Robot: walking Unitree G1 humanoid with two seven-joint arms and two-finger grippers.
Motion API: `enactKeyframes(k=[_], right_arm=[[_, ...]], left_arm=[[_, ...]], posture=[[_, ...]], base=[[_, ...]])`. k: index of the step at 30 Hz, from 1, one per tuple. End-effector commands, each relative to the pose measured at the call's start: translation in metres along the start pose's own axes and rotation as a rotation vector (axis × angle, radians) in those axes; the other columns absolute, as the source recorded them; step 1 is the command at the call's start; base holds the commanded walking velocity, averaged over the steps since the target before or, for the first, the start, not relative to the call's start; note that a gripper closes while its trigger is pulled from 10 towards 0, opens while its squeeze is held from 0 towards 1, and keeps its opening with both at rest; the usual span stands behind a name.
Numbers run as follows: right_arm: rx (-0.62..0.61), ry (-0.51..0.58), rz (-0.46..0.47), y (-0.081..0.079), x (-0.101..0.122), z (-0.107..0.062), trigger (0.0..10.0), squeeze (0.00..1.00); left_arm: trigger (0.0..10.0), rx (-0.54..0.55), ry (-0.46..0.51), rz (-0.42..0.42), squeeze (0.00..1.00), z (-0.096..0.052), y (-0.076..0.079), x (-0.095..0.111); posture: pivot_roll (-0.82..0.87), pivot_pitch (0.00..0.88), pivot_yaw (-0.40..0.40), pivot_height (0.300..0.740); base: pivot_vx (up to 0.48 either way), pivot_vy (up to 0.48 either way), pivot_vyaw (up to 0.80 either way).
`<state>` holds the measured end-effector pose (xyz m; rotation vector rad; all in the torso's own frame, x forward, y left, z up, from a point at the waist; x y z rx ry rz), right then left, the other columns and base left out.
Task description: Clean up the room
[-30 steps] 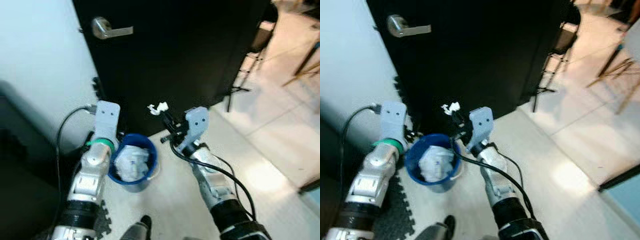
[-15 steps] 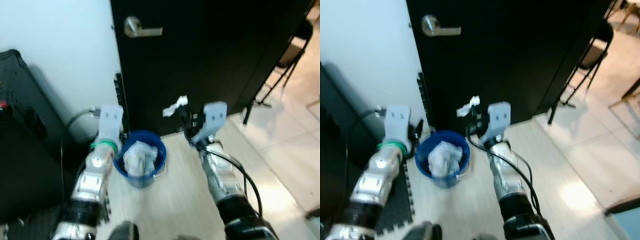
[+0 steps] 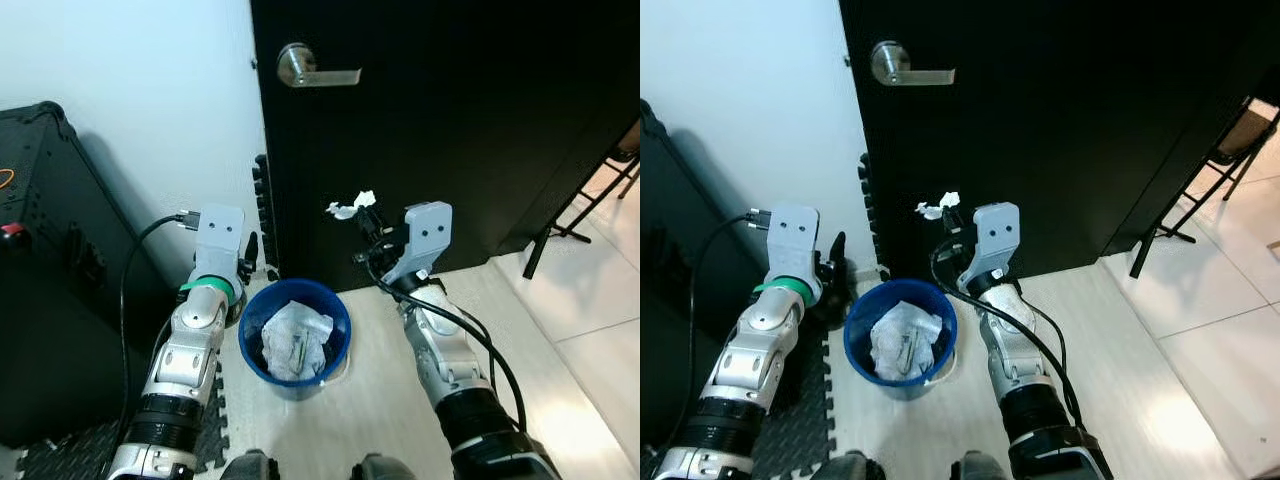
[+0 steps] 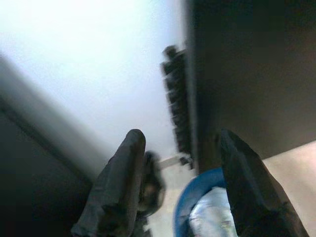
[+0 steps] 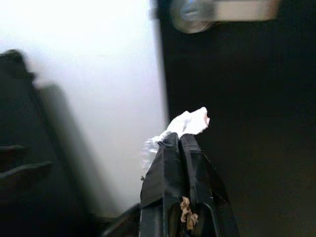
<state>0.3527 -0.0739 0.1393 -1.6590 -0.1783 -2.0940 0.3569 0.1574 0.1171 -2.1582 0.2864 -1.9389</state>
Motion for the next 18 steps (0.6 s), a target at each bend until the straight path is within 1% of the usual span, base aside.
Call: enactKeyframes(k=[1, 7, 9, 11, 17, 18], right_arm=[[-0.011, -0.010, -0.004, 0.003, -0.002, -0.002, 10.0, 0.00], [-0.013, -0.012, -0.006, 0.004, -0.003, -0.002, 10.0, 0.00], [-0.014, -0.013, -0.006, 0.003, -0.004, -0.002, 10.0, 0.00], [-0.022, -0.021, -0.030, 0.005, -0.006, -0.003, 10.0, 0.00], [-0.036, -0.036, -0.074, 0.008, -0.009, -0.005, 10.0, 0.00], [-0.034, -0.061, -0.097, 0.008, -0.014, -0.006, 10.0, 0.00]], left_arm=[[10.0, -0.006, -0.006, 0.001, 0.00, 0.000, 0.003, -0.002], [10.0, -0.013, -0.001, -0.004, 0.00, 0.000, 0.004, -0.001], [10.0, -0.016, 0.002, -0.003, 0.00, 0.000, 0.004, -0.001], [10.0, -0.080, 0.002, 0.007, 0.00, -0.003, 0.012, -0.002], [10.0, -0.176, 0.004, 0.026, 0.00, -0.009, 0.024, -0.005], [10.0, -0.243, -0.003, 0.036, 0.00, -0.014, 0.031, -0.009]], posture=[[0.01, 0.000, 0.045, 0.708], [0.01, 0.000, 0.045, 0.708], [0.02, 0.000, 0.047, 0.708], [0.02, 0.000, 0.049, 0.708], [0.02, 0.000, 0.049, 0.708], [0.02, 0.000, 0.048, 0.708]], base=[[0.356, 0.000, 0.00], [0.349, 0.000, 0.00], [0.000, 0.000, 0.00], [0.000, 0.000, 0.00], [0.000, 0.000, 0.00], [0.000, 0.000, 0.00]])
Point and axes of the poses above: a point about 5 cm out from each wrist's last joint towards the gripper, its own z axis pointing out of the wrist towards the gripper, its own x axis along the axis of the wrist's last joint, y = z × x, the point moved 3 cm from there along z, pointing out of the wrist towards the gripper, and after that the axes turned 6 degrees about z, right-handed, at the moved point
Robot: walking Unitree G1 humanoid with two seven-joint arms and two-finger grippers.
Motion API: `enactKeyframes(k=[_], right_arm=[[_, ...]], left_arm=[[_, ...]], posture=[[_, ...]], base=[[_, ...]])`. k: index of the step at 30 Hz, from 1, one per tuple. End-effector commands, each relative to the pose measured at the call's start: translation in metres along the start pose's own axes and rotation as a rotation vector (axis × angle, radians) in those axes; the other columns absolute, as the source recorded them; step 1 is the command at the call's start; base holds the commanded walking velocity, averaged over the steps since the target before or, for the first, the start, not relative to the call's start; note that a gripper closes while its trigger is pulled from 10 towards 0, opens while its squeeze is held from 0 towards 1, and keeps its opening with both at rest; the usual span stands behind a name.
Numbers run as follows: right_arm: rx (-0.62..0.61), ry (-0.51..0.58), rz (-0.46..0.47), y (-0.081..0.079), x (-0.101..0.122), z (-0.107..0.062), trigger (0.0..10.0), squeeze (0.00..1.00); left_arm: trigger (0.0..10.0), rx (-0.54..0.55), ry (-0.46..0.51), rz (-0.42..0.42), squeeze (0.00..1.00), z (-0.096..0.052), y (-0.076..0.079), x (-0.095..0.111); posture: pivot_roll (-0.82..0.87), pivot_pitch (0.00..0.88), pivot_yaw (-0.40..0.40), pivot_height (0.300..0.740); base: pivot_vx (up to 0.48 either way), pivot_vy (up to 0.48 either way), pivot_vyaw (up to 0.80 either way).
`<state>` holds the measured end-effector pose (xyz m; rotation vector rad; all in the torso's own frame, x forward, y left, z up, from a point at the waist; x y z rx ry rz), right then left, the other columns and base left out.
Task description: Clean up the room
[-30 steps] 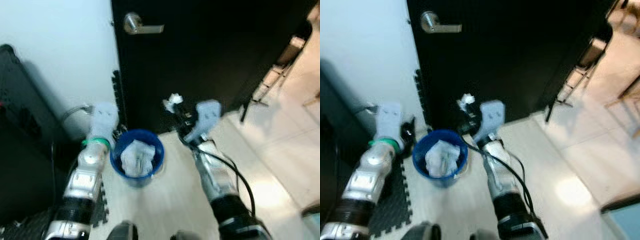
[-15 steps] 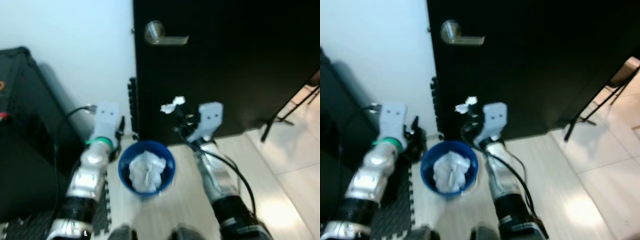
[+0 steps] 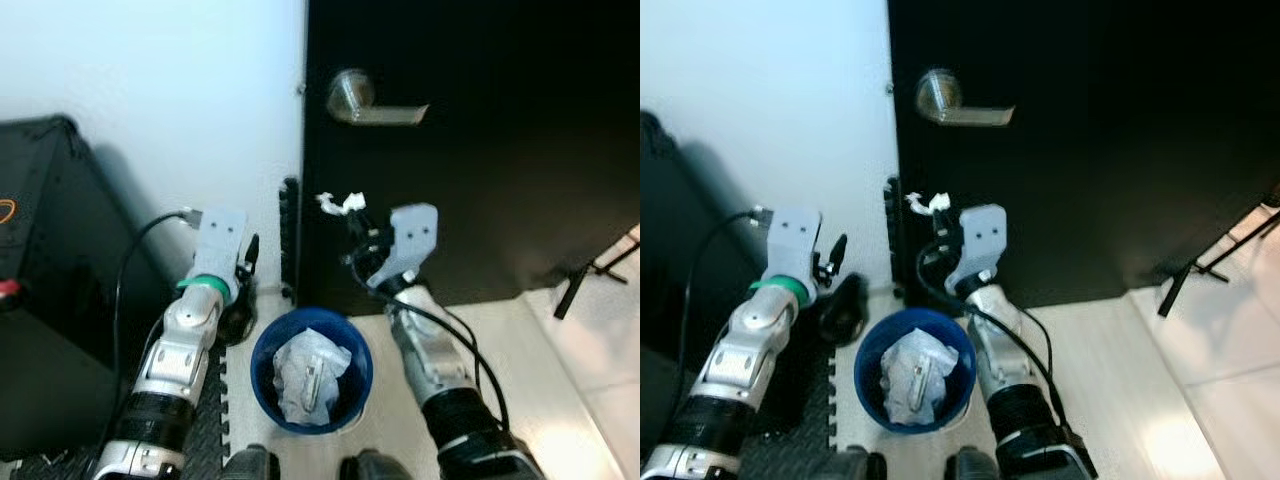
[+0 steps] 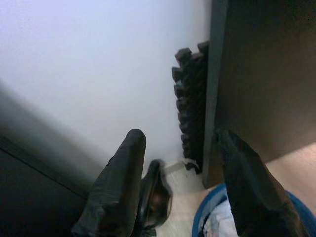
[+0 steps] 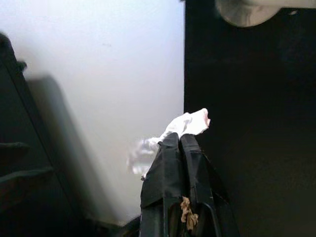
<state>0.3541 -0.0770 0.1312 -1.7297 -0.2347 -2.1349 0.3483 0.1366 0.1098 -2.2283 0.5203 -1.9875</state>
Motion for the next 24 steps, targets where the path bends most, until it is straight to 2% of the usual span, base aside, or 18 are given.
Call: enactKeyframes(k=[1, 4, 10, 11, 13, 14, 15, 16, 17, 18, 19, 20, 21, 24], right_arm=[[-0.006, -0.046, -0.038, 0.003, -0.010, -0.004, 10.0, 0.00], [0.019, -0.141, -0.072, 0.003, -0.028, -0.007, 10.0, 0.00], [0.032, -0.185, -0.070, 0.003, -0.038, -0.007, 10.0, 0.00], [0.015, -0.223, -0.066, 0.006, -0.045, -0.007, 10.0, 0.00], [0.009, -0.232, -0.064, 0.006, -0.047, -0.006, 10.0, 0.00], [-0.006, -0.259, -0.065, 0.008, -0.052, -0.006, 10.0, 0.00], [-0.006, -0.259, -0.065, 0.008, -0.052, -0.006, 10.0, 0.00], [-0.019, -0.290, -0.052, 0.008, -0.057, -0.006, 10.0, 0.00], [-0.031, -0.320, -0.039, 0.008, -0.063, -0.007, 10.0, 0.00], [-0.031, -0.320, -0.039, 0.008, -0.063, -0.007, 10.0, 0.00], [-0.043, -0.344, -0.024, 0.008, -0.067, -0.008, 10.0, 0.00], [-0.055, -0.359, -0.015, 0.008, -0.071, -0.010, 10.0, 0.00], [-0.055, -0.359, -0.015, 0.008, -0.071, -0.010, 10.0, 0.00], [-0.093, -0.396, 0.015, 0.011, -0.085, -0.026, 10.0, 0.00]], left_arm=[[10.0, -0.117, -0.032, 0.005, 0.00, -0.008, 0.018, -0.011], [10.0, -0.235, -0.073, 0.037, 0.00, -0.020, 0.032, -0.026], [10.0, -0.250, -0.119, 0.054, 0.00, -0.028, 0.033, -0.039], [10.0, -0.264, -0.174, 0.118, 0.00, -0.043, 0.031, -0.057], [10.0, -0.270, -0.187, 0.135, 0.00, -0.048, 0.031, -0.062], [10.0, -0.289, -0.199, 0.155, 0.00, -0.061, 0.029, -0.068], [10.0, -0.289, -0.199, 0.155, 0.00, -0.061, 0.029, -0.068], [10.0, -0.312, -0.197, 0.165, 0.00, -0.076, 0.028, -0.070], [10.0, -0.334, -0.197, 0.172, 0.00, -0.092, 0.027, -0.070], [10.0, -0.334, -0.197, 0.172, 0.00, -0.092, 0.027, -0.070], [10.0, -0.349, -0.197, 0.175, 0.00, -0.103, 0.026, -0.069], [10.0, -0.358, -0.192, 0.171, 0.00, -0.113, 0.027, -0.066], [10.0, -0.358, -0.192, 0.171, 0.00, -0.113, 0.027, -0.066], [10.0, -0.340, -0.164, 0.108, 0.00, -0.135, 0.028, -0.048]], posture=[[0.02, 0.000, 0.048, 0.708], [0.03, 0.000, 0.045, 0.708], [0.04, 0.003, 0.040, 0.708], [0.09, 0.024, 0.015, 0.708], [0.09, 0.024, 0.015, 0.708], [0.13, 0.052, -0.003, 0.708], [0.13, 0.052, -0.003, 0.708], [0.15, 0.075, -0.007, 0.708], [0.17, 0.110, -0.011, 0.708], [0.17, 0.110, -0.011, 0.708], [0.17, 0.110, -0.011, 0.708], [0.20, 0.163, -0.015, 0.708], [0.20, 0.163, -0.015, 0.708], [0.24, 0.244, 0.002, 0.708]], base=[[0.000, 0.000, 0.00], [0.000, 0.000, 0.00], [0.000, 0.000, 0.00], [0.000, 0.000, 0.00], [0.000, 0.000, 0.00], [0.000, 0.000, 0.00], [0.000, 0.000, 0.00], [0.000, 0.000, 0.00], [0.000, 0.000, 0.00], [0.000, 0.000, 0.00], [0.000, 0.000, 0.00], [0.000, 0.000, 0.00], [0.000, 0.000, 0.00], [0.000, 0.000, 0.00]])
Point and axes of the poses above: a point about 5 cm out from each wrist's last joint towards the gripper, its own z axis pointing out of the wrist towards the gripper, its own x axis along the axis of the wrist's last joint, y = z × x, the point moved 3 cm from there along z, pointing out of the wrist towards the gripper, and after that the axes turned 6 degrees about z, right-handed, at the moved point
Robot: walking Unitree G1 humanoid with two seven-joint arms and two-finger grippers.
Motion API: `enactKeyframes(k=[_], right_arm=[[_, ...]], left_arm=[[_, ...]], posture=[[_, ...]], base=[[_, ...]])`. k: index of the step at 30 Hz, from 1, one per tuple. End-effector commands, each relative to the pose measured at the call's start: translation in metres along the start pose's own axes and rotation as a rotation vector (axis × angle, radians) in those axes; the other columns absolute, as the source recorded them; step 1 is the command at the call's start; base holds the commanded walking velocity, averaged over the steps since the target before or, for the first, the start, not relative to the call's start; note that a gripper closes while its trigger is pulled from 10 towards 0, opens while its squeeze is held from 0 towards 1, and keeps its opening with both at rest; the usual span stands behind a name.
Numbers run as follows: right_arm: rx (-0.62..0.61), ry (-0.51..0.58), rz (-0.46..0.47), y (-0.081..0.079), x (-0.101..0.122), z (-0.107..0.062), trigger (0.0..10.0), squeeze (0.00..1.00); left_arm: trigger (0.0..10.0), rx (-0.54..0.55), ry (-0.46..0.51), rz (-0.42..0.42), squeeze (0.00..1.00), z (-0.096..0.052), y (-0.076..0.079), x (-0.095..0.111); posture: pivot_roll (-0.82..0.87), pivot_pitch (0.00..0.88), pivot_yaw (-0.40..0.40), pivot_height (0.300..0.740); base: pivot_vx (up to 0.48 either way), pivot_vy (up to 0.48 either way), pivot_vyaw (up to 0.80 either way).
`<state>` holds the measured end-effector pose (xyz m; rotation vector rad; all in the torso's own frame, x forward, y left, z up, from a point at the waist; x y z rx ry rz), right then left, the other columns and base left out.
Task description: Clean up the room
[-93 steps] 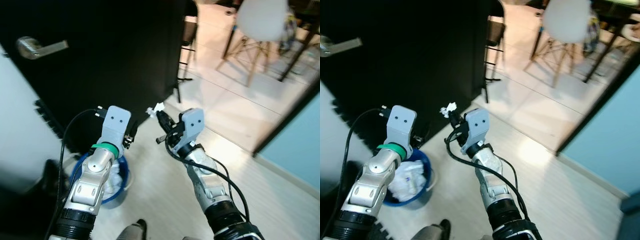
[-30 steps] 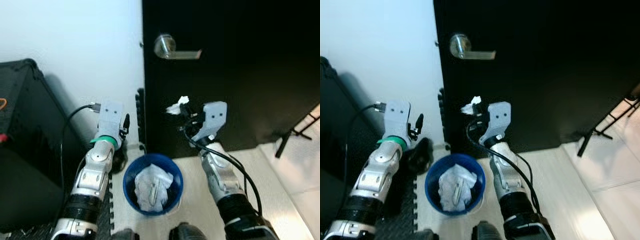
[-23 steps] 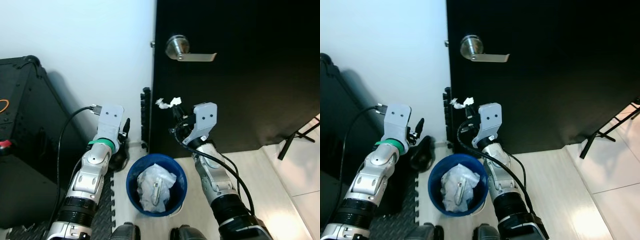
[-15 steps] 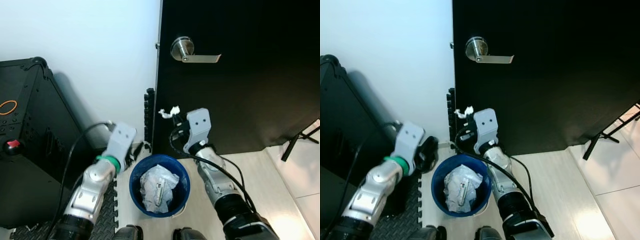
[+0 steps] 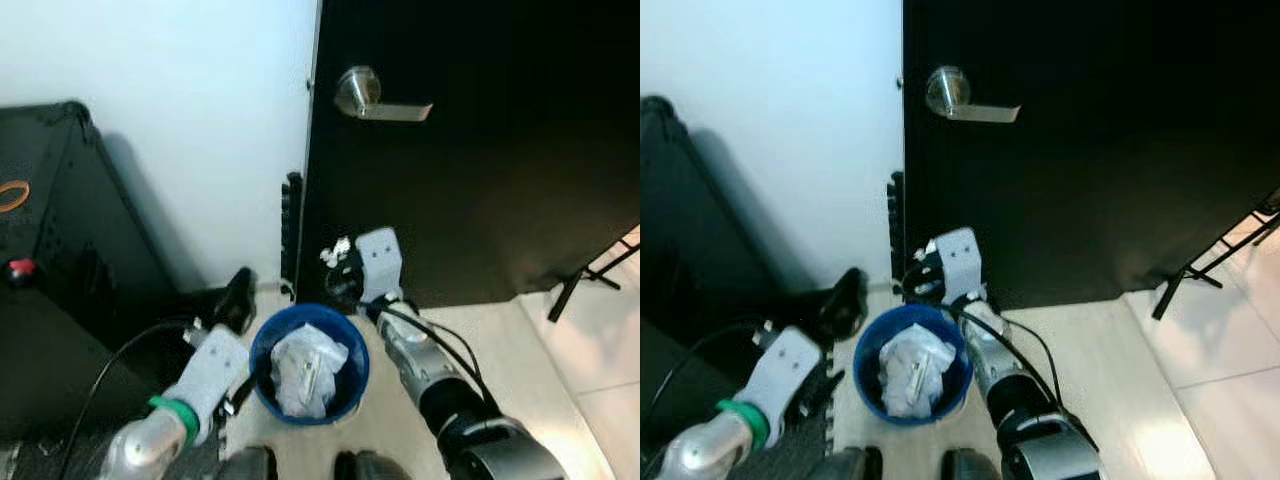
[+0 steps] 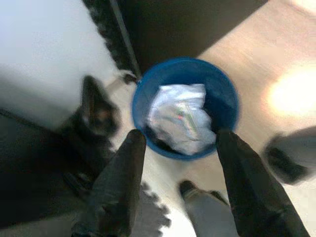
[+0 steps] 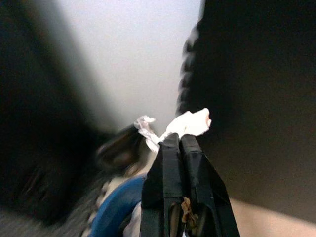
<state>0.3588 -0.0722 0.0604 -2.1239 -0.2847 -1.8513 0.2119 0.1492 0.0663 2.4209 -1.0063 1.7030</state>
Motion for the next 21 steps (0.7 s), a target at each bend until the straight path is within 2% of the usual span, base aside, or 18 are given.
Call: enactKeyframes(k=[1, 3, 4, 5, 6, 11, 12, 13, 16, 17, 18, 19, 20, 21], right_arm=[[-0.038, -0.052, 0.031, 0.006, -0.019, -0.010, 10.0, 0.00], [-0.042, -0.055, 0.038, 0.007, -0.022, -0.012, 10.0, 0.00], [-0.054, -0.065, 0.047, 0.009, -0.025, -0.013, 10.0, 0.12], [-0.073, -0.077, 0.045, 0.013, -0.028, -0.015, 10.0, 0.87], [-0.102, -0.090, 0.035, 0.020, -0.031, -0.017, 10.0, 1.00], [-0.138, -0.072, 0.044, 0.030, -0.026, -0.017, 10.0, 1.00], [-0.142, -0.051, 0.063, 0.033, -0.021, -0.016, 10.0, 0.31], [-0.149, -0.031, 0.071, 0.037, -0.017, -0.015, 10.0, 0.00], [-0.153, -0.010, 0.077, 0.040, -0.013, -0.015, 10.0, 0.00], [-0.155, -0.002, 0.073, 0.041, -0.011, -0.015, 10.0, 0.00], [-0.154, 0.014, 0.076, 0.042, -0.009, -0.016, 10.0, 0.00], [-0.152, 0.040, 0.072, 0.044, -0.005, -0.017, 10.0, 0.00], [-0.149, 0.050, 0.068, 0.044, -0.004, -0.018, 10.0, 0.00], [-0.138, 0.075, 0.066, 0.043, -0.002, -0.019, 10.0, 0.00]], left_arm=[[10.0, -0.007, 0.018, -0.026, 0.00, -0.007, 0.003, 0.007], [10.0, -0.003, 0.024, -0.037, 0.00, -0.011, 0.004, 0.010], [10.0, 0.000, 0.039, -0.045, 0.00, -0.014, 0.004, 0.017], [10.0, 0.005, 0.053, -0.050, 0.00, -0.017, 0.002, 0.023], [10.0, 0.015, 0.069, -0.054, 0.00, -0.021, 0.000, 0.031], [10.0, 0.031, 0.070, -0.053, 0.00, -0.024, -0.004, 0.033], [10.0, 0.034, 0.067, -0.051, 0.00, -0.023, -0.005, 0.033], [10.0, 0.036, 0.069, -0.049, 0.00, -0.021, -0.006, 0.033], [10.0, 0.041, 0.069, -0.057, 0.00, -0.019, -0.006, 0.034], [10.0, 0.046, 0.077, -0.056, 0.00, -0.015, -0.006, 0.035], [10.0, 0.059, 0.084, -0.055, 0.00, -0.010, -0.007, 0.037], [10.0, 0.114, 0.088, -0.042, 0.00, 0.002, -0.012, 0.038], [10.0, 0.147, 0.086, -0.033, 0.00, 0.006, -0.015, 0.037], [10.0, 0.165, 0.076, 0.006, 0.00, 0.013, -0.015, 0.035]], posture=[[0.24, 0.244, 0.002, 0.708], [0.24, 0.244, 0.002, 0.708], [0.24, 0.287, 0.015, 0.708], [0.24, 0.305, 0.022, 0.708], [0.24, 0.318, 0.027, 0.708], [0.24, 0.318, 0.027, 0.708], [0.23, 0.307, 0.022, 0.708], [0.22, 0.296, 0.016, 0.708], [0.22, 0.291, 0.014, 0.708], [0.20, 0.262, 0.004, 0.708], [0.19, 0.241, -0.001, 0.708], [0.16, 0.203, -0.004, 0.708], [0.16, 0.203, -0.004, 0.708], [0.14, 0.170, -0.004, 0.708]], base=[[0.000, 0.000, 0.00], [0.000, 0.000, 0.00], [0.000, 0.000, 0.00], [0.000, 0.000, 0.00], [0.000, 0.000, 0.00], [0.000, 0.000, 0.00], [0.000, 0.000, 0.00], [0.000, 0.000, 0.00], [0.000, 0.000, 0.00], [0.000, 0.000, 0.00], [0.000, 0.000, 0.00], [0.000, 0.000, 0.00], [0.000, 0.000, 0.00], [0.000, 0.000, 0.00]])
Point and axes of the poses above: a point about 5 cm out from each wrist's last joint towards the gripper, its own z axis pointing out of the wrist towards the gripper, its own x axis along the axis of the wrist's last joint, y = z × x, the point moved 3 cm from there along z, pointing out of the wrist towards the gripper, and after that the axes turned 6 degrees about z, right-handed, at the moved point
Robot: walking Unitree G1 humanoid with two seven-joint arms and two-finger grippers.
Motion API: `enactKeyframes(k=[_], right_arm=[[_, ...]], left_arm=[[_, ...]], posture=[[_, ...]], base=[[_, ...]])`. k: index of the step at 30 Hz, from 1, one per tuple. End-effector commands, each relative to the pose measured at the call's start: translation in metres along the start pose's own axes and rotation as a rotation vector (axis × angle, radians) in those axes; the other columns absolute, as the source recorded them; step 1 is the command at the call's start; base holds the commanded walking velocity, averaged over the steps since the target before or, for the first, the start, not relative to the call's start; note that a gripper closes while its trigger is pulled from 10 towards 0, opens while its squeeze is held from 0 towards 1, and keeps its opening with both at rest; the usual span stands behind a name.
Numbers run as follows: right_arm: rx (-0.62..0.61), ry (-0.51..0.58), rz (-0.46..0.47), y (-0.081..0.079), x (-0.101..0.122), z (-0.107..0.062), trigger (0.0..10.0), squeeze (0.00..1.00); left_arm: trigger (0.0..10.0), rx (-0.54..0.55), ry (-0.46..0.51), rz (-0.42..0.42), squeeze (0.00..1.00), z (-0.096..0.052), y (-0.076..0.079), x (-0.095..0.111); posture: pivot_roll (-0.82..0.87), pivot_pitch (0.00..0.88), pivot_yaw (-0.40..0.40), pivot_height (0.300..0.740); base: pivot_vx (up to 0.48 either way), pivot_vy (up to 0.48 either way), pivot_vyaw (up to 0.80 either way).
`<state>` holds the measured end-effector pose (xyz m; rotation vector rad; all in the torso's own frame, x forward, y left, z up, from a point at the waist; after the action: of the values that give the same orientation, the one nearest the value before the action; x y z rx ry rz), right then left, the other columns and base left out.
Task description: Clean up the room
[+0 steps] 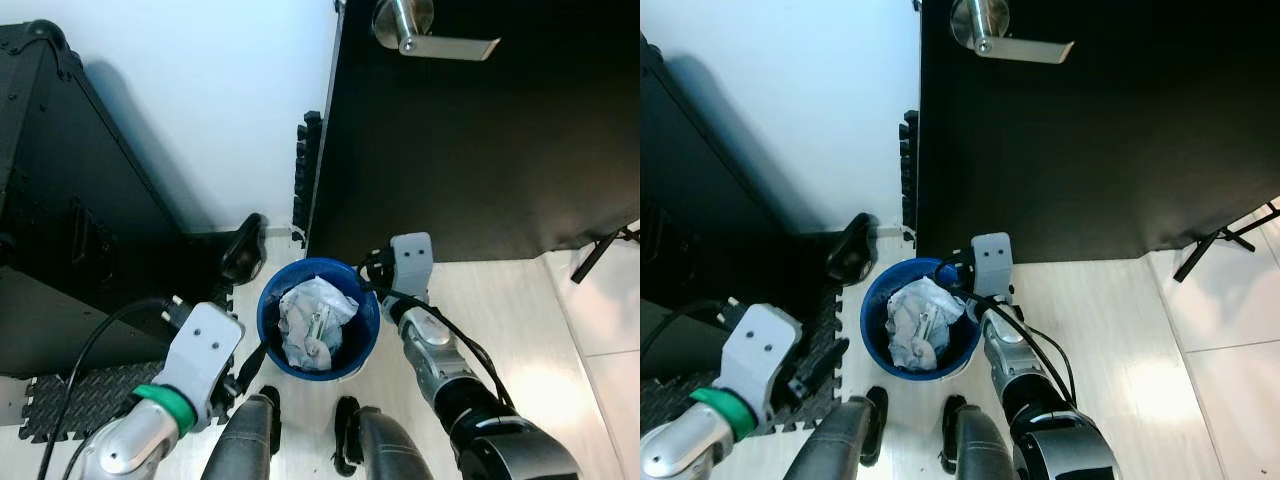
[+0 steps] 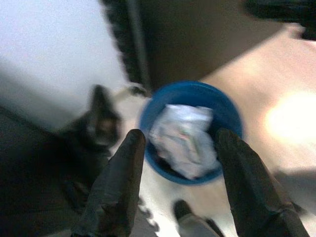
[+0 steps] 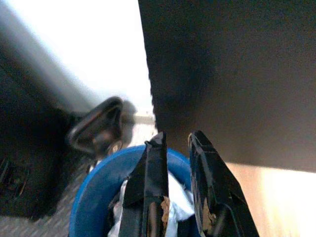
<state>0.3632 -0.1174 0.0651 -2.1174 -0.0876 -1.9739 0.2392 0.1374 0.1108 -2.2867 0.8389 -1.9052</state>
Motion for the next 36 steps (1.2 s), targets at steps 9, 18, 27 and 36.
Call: enactKeyframes(k=[9, 18, 27, 36], right_arm=[[0.022, 0.133, 0.026, -0.009, 0.007, -0.020, 10.0, 0.00], [-0.017, 0.162, -0.002, 0.007, 0.018, -0.018, 10.0, 0.00], [0.005, 0.161, -0.005, 0.001, 0.023, -0.015, 10.0, 0.00], [0.006, 0.153, -0.009, 0.002, 0.022, -0.015, 10.0, 0.00]], left_arm=[[10.0, 0.126, -0.158, 0.006, 0.00, 0.053, -0.004, -0.034], [10.0, 0.165, -0.007, -0.087, 0.00, 0.086, -0.011, 0.001], [10.0, 0.179, 0.038, -0.103, 0.00, 0.095, -0.008, 0.009], [10.0, 0.175, 0.053, -0.104, 0.00, 0.099, -0.007, 0.008]], posture=[[0.02, 0.032, 0.001, 0.708], [-0.02, 0.000, 0.004, 0.708], [-0.02, 0.000, -0.005, 0.708], [-0.02, 0.000, -0.004, 0.708]], base=[[0.000, 0.000, 0.00], [0.000, 0.000, 0.00], [-0.147, 0.000, 0.00], [-0.350, 0.000, 0.00]])
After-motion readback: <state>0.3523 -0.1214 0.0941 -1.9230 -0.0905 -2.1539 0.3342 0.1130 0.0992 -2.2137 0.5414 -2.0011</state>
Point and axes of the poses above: a point about 5 cm out from each wrist's last joint towards the gripper, its own z axis pointing out of the wrist towards the gripper, its own x axis along the axis of the wrist's last joint, y = z × x, the point moved 3 cm from there along z, pointing out of the wrist towards the gripper, and after that the axes turned 6 degrees about z, right-handed, at the moved point
